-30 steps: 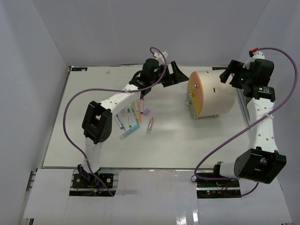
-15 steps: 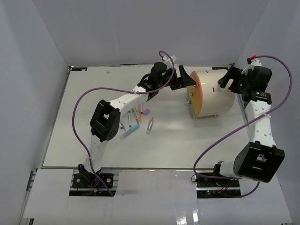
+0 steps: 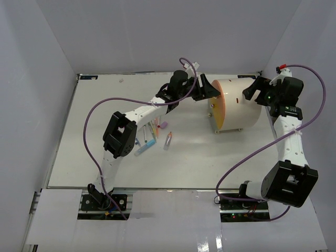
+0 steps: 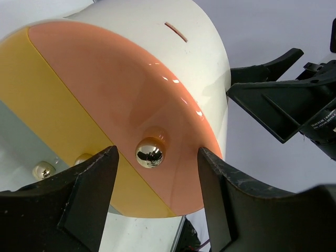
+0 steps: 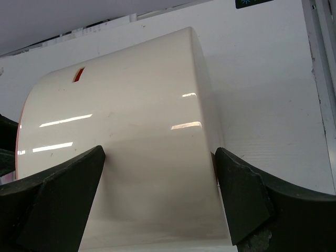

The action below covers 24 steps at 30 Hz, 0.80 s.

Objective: Sort the stationery into containers
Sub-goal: Open the drawer in the storage box.

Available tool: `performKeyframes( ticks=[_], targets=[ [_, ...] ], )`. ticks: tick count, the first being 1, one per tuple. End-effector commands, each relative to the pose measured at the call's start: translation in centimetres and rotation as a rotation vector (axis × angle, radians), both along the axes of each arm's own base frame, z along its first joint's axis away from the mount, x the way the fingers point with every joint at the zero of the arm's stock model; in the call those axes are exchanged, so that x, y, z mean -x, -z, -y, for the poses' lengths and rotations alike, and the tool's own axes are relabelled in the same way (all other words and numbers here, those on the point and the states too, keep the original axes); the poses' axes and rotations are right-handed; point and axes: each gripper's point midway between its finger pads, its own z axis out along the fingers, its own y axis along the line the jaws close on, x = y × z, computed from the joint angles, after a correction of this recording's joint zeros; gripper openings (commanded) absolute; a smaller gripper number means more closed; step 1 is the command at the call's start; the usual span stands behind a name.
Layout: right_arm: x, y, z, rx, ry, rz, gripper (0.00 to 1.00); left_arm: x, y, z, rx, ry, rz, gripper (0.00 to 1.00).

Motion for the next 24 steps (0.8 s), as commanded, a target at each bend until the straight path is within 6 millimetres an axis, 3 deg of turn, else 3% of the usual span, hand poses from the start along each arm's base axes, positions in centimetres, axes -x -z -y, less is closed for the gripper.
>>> performKeyframes(
  ticks=[1,10,19,24],
  targets=[
    [1.2,-0.1,-1.7,-0.040,-0.058,-0.006,0.91,0.4,-1.1,0.7,0.032,0.019,0.019,0.72],
    [1.2,0.0,-1.9,-0.045,-0.064,-0.004,0.91,0.7,-0.6,0.5,0.033,0.024,0.024,0.55],
    [1.2,-0.2,-1.9,-0.043,-0.066,0.002,0.91,0.7,0.3,0.2,0.026,0.020,0.019,0.58],
    [1.2,-0.2,-1.9,-0.042,-0.068,0.004,0.91,0.9,-0.3,0.4,0.046,0.035,0.041,0.51]
  ],
)
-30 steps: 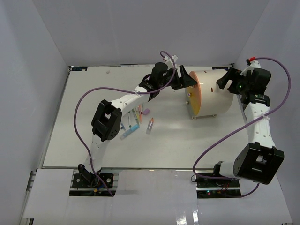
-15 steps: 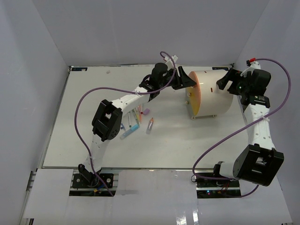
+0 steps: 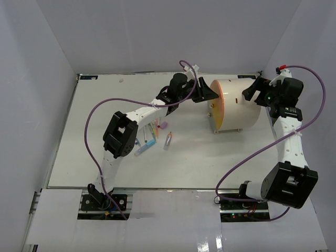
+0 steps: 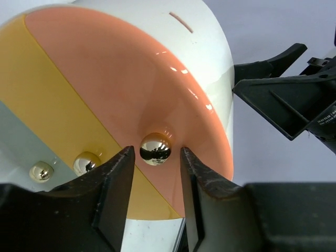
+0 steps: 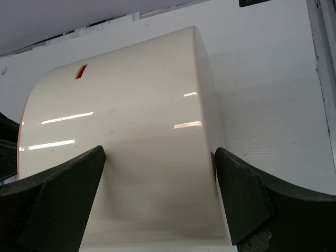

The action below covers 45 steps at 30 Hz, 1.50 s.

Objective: Sort the stationery into containers
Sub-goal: Open the drawer in the storage box.

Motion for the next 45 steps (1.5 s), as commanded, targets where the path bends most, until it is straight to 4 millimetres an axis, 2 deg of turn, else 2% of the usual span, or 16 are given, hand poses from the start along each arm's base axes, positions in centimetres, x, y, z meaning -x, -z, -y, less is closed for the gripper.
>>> performKeyframes(
  ticks=[1,6,10,16,18,22,24,25,27,28,33,39,41,43,44,45],
  targets=[
    [0.9,-0.2,-1.6,-0.033,-0.062,0.002,0.91,0.5,-1.8,0.3,0.047,0.026,0.057,0.49],
    [0.9,-0.3,-1.6,-0.031,-0.063,0.005,0.91,0.8,-2.3,0.5,0.072,0.046,0.090,0.43],
    [1.0,-0.4,-1.6,-0.027,-0.059,0.008,0.90,1.1,-1.9,0.4,0.065,0.055,0.084,0.24],
    [1.0,-0.4,-1.3,-0.018,-0.043,0.005,0.90,1.3,-1.9,-0.5,0.044,0.046,0.085,0.08],
    [1.0,-0.3,-1.2,-0.016,-0.039,0.005,0.90,1.1,-1.5,-1.3,0.033,0.034,0.071,0.07],
    [1.0,-0.2,-1.1,-0.012,-0.032,0.003,0.90,1.0,-2.1,-3.1,0.029,0.015,0.077,0.06],
    [1.0,-0.1,-0.9,-0.006,-0.028,0.002,0.90,0.7,-1.6,-4.2,0.010,0.004,0.067,0.06],
    [0.9,-0.3,-0.9,-0.003,-0.024,0.004,0.90,0.7,-2.2,-4.7,0.013,0.001,0.076,0.06],
    [1.0,-0.2,-0.8,-0.001,-0.022,0.004,0.90,0.9,-1.5,-5.5,-0.008,0.004,0.073,0.06],
    [1.0,-0.2,-0.7,0.000,-0.018,0.004,0.90,0.9,-1.9,-5.9,-0.008,0.003,0.078,0.06],
    [1.0,-0.4,-0.6,0.007,-0.013,0.007,0.90,1.6,-1.1,-7.3,-0.040,0.015,0.065,0.06],
    [1.0,-0.5,-0.6,0.012,-0.014,0.009,0.90,2.2,-1.0,-8.4,-0.043,0.007,0.060,0.12],
    [1.0,-0.8,-0.5,0.018,-0.013,0.016,0.90,2.2,-1.0,-8.5,-0.047,0.006,0.056,0.26],
    [1.1,-1.3,-0.5,0.031,-0.014,0.023,0.90,2.0,-1.4,-8.8,-0.045,-0.002,0.060,0.44],
    [1.1,-1.5,-0.4,0.038,-0.013,0.028,0.90,2.0,-1.5,-8.9,-0.045,-0.003,0.061,0.57],
    [1.2,-1.7,-0.4,0.042,-0.011,0.029,0.90,1.9,-1.8,-9.0,-0.045,-0.006,0.067,0.63]
  ],
)
